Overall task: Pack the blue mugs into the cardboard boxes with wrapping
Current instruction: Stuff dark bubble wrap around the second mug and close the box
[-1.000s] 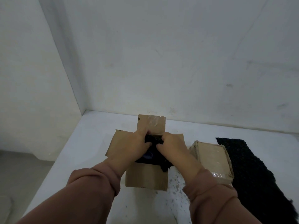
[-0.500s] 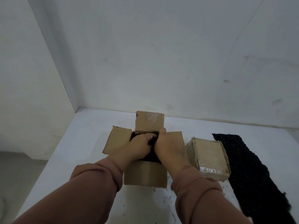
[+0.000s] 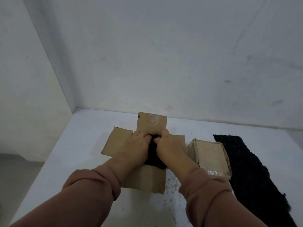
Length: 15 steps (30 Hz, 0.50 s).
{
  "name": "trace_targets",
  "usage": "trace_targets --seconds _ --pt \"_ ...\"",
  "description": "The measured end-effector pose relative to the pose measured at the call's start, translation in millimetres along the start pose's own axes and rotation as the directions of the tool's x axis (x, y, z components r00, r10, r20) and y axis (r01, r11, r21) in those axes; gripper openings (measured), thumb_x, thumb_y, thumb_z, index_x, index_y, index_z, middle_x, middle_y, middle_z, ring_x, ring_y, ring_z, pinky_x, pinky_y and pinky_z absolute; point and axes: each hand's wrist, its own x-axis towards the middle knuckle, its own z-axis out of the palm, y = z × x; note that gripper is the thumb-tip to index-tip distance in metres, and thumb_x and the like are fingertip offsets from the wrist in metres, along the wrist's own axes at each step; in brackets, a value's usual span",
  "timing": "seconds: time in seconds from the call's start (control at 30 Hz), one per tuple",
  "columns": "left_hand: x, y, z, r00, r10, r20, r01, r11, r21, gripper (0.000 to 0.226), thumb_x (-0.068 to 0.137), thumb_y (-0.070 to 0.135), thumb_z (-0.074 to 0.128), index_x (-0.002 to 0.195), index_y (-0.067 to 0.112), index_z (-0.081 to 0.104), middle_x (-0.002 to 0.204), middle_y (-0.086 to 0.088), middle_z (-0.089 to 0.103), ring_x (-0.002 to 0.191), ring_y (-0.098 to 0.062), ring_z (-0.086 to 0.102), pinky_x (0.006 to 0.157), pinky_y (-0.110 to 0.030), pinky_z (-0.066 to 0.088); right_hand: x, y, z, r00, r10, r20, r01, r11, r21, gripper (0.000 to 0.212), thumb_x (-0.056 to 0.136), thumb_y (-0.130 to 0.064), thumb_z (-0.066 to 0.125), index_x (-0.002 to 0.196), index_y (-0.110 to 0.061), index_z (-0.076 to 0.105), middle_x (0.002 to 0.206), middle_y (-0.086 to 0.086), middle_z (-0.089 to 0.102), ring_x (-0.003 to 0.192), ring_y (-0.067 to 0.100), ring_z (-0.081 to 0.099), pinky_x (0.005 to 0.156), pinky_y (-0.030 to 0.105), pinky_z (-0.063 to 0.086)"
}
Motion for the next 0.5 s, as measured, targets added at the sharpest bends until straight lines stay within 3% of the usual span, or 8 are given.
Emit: trace_targets --seconds 0.17,0.27,0.43,0.5 --pt "-4 1 4 0.999 -0.001 0.045 -0.005 0.991 0.137 0.040 0.089 0.033 0.049 0.126 0.016 0.052 0.123 -0.005 0.056 0.115 -0.022 0.050 0.104 -0.033 0.038 1 -4 6 0.995 -0.099 0.009 0.096 0.922 -0.375 0.029 0.094 -0.024 0.040 0.107 -0.011 0.063 0.121 0.011 0.047 0.106 0.028 0.047 0.085 0.035 0.033" --pt "-2 4 0 0.997 -0.021 0.079 0.006 0.984 0.176 0.040 0.091 0.032 0.044 0.127 0.017 0.051 0.124 -0.005 0.054 0.114 -0.022 0.050 0.102 -0.034 0.039 6 -5 16 0.993 -0.116 0.026 0.114 0.869 -0.482 0.031 0.093 -0.026 0.039 0.105 -0.014 0.065 0.121 0.011 0.048 0.110 0.029 0.044 0.097 0.039 0.030" --pt "-6 8 -2 0.998 -0.030 0.055 0.017 0.976 0.217 0.040 0.093 0.025 0.038 0.130 0.013 0.049 0.127 -0.009 0.051 0.115 -0.025 0.049 0.102 -0.034 0.037 3 0 25 0.985 -0.171 -0.010 0.149 0.882 -0.446 0.031 0.092 -0.017 0.034 0.107 -0.012 0.061 0.119 0.011 0.050 0.110 0.029 0.042 0.091 0.038 0.031" --pt "-7 9 -2 0.998 -0.036 0.050 0.024 0.974 0.225 0.040 0.093 0.023 0.038 0.130 0.012 0.049 0.126 -0.009 0.051 0.113 -0.026 0.049 0.100 -0.034 0.037 4 6 14 0.987 -0.152 0.047 0.158 0.895 -0.418 0.034 0.091 -0.022 0.037 0.119 -0.019 0.055 0.121 0.009 0.050 0.110 0.028 0.041 0.087 0.038 0.030"
